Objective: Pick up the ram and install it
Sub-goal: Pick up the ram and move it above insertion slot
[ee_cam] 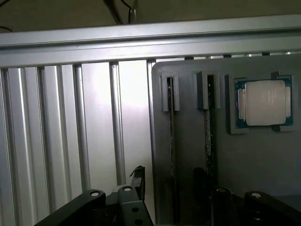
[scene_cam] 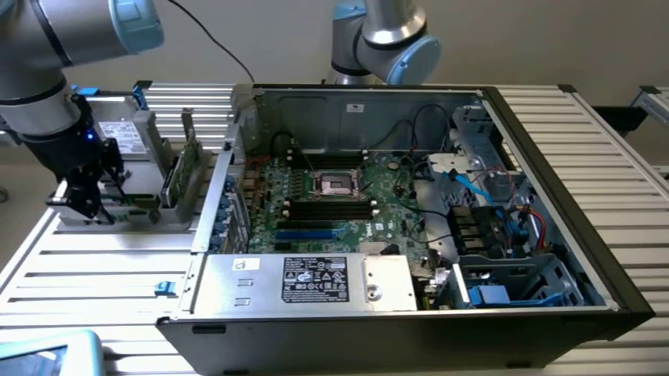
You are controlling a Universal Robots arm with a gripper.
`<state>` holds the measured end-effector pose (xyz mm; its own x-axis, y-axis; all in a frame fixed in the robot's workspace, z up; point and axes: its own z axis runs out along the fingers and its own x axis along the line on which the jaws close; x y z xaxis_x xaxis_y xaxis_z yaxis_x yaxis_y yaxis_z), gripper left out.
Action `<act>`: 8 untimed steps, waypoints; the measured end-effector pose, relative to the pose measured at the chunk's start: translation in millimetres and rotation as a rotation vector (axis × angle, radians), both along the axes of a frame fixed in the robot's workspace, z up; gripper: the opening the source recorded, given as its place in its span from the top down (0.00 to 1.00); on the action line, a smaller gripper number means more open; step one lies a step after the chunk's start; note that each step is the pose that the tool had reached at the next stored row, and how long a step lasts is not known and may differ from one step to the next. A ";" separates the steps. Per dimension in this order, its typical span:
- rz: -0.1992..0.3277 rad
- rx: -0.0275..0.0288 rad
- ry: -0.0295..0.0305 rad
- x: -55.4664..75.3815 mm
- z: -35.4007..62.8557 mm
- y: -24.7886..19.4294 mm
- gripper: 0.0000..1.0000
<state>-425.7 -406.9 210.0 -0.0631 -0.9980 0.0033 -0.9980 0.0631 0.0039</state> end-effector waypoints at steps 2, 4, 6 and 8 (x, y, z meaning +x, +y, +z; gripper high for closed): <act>0.000 0.0000 0.0001 0.0 -3.1 0.8 0.46; 0.000 0.0000 0.0004 0.0 -5.8 1.5 0.46; 0.000 0.0000 0.0009 0.0 -8.0 2.6 0.46; 0.000 0.0000 0.0015 0.1 -9.7 2.9 0.48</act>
<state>-425.6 -404.0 200.3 -0.0628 -0.9980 0.0034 -0.9980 0.0629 0.0054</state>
